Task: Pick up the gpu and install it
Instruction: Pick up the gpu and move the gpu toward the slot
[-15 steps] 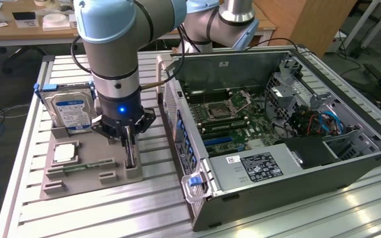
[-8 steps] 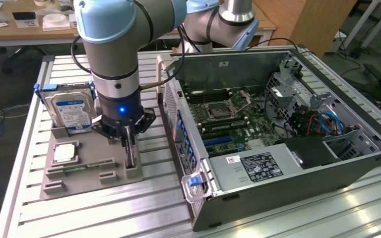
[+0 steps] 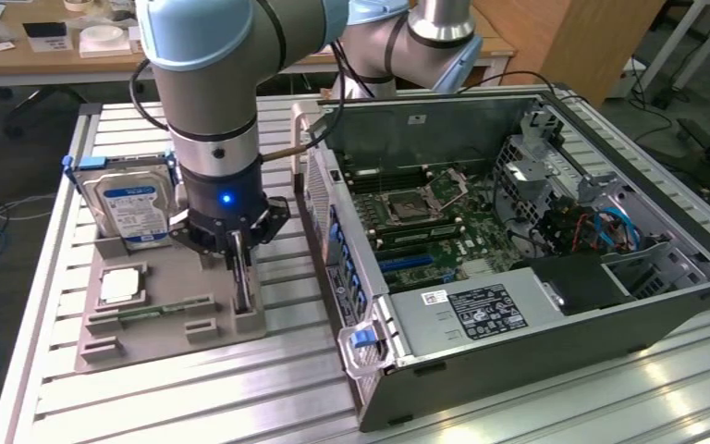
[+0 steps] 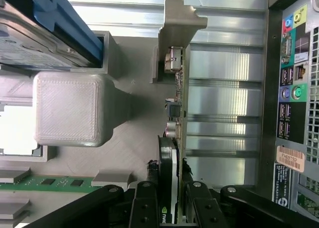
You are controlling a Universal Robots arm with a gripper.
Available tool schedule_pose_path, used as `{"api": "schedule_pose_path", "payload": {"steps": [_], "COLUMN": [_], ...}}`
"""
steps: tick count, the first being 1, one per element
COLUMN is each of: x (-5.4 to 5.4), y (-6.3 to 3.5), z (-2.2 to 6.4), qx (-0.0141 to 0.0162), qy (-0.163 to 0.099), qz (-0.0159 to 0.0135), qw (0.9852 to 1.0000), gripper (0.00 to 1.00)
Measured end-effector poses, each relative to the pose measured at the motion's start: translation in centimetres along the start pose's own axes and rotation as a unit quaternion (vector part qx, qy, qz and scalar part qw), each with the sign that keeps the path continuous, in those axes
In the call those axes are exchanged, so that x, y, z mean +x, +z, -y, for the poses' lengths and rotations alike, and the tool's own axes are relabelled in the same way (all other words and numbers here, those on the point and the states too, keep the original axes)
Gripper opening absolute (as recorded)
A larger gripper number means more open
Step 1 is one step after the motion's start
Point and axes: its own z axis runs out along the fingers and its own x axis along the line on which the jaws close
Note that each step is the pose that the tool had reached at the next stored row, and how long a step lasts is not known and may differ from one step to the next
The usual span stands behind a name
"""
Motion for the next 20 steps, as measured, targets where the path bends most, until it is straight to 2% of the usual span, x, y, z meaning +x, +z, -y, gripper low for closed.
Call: {"api": "schedule_pose_path", "payload": {"steps": [11,17,20], "x": [0.0,0.0,0.0], "y": [-2.16,-3.78,-3.92], "z": [-0.11,-0.19,-0.2], "qx": [-0.0001,0.0,-0.0001], "qy": [0.0,0.0,0.0], "qz": [0.0,0.0,0.0001], "qw": [1.0,1.0,1.0], "gripper": [0.27,0.27,0.27]}}
